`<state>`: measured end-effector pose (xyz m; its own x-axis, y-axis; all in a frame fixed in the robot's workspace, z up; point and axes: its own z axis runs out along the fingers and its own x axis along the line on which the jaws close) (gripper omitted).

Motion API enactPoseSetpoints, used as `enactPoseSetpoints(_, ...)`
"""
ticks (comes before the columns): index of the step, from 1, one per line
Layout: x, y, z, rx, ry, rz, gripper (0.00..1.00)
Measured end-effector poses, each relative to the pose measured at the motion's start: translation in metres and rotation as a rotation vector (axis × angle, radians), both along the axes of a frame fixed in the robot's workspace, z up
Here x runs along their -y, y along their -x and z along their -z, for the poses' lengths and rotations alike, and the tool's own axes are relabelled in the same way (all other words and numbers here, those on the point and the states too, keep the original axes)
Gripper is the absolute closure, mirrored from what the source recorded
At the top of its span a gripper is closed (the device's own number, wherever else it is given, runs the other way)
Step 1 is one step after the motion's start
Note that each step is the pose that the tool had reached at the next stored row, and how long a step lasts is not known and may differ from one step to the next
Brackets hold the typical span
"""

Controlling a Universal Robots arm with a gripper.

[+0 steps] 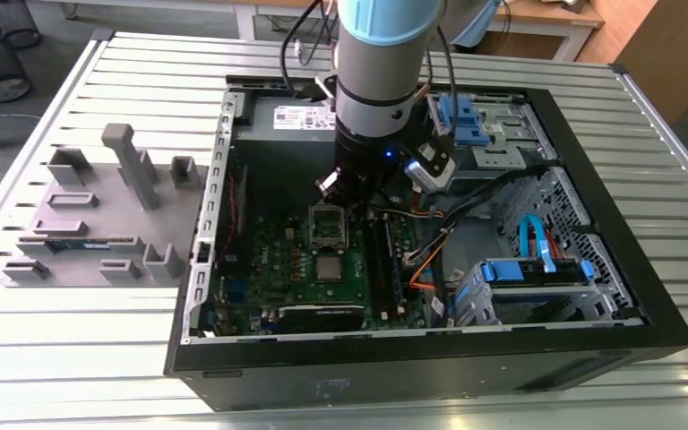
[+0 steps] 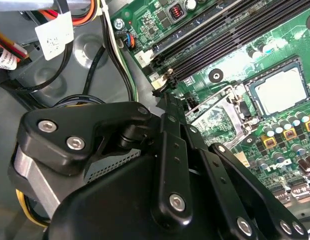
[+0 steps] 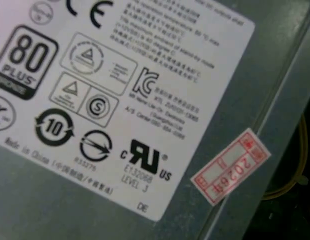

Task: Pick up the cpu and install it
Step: 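Close the cpu cover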

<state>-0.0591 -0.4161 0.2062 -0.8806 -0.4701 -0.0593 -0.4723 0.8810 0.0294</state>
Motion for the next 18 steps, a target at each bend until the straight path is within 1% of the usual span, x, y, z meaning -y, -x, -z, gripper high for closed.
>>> enactPoseSetpoints(6,0.0000,0.0011,0.0016,0.0001,-0.0001,0.000,0.89)
enactPoseSetpoints(12,0.0000,0.0012,0.0048,0.0007,0.0000,-0.002,0.89)
enactPoseSetpoints(18,0.0000,0.0030,0.0042,0.0006,0.0007,-0.002,0.89)
